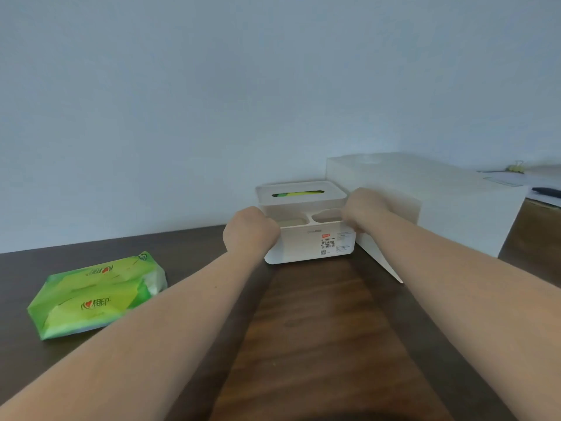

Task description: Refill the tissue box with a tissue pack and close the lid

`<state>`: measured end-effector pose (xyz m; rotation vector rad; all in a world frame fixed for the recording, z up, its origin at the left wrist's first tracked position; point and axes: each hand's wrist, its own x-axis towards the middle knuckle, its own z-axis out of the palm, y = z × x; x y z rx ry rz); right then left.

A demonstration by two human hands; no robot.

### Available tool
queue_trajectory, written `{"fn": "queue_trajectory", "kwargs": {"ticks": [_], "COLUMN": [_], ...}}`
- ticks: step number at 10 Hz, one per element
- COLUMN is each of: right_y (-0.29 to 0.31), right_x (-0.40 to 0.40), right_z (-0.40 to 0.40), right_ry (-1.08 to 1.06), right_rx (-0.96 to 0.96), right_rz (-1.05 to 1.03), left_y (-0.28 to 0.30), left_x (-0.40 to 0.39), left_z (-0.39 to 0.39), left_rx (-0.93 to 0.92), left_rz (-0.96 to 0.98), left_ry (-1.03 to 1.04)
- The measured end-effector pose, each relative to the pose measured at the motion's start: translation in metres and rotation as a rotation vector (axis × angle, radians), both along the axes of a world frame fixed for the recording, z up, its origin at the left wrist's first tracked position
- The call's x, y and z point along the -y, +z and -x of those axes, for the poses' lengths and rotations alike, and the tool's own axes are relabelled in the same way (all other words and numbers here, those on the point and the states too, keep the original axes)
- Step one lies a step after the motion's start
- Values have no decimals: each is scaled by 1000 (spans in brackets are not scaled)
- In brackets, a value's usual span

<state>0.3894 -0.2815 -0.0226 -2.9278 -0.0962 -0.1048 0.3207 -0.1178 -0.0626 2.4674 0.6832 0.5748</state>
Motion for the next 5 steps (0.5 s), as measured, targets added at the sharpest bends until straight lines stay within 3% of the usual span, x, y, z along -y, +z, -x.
{"fn": "queue_trajectory", "kwargs": {"ticks": [2, 3, 5], "right_y": [-14, -16, -11], "right_x": [-3, 0, 16], "right_z": [-11, -8, 10], "right_ry": [-78, -68, -30], "right_rx": [129, 144, 239], "right_rz": [-88, -102, -169], "left_y": [-2, -9, -32], "left_x": [3, -1, -8], "left_z": [-8, -7, 14], "left_rx": [37, 73, 89], "left_rz": [30, -21, 51], "left_ry": [-4, -13, 15]}}
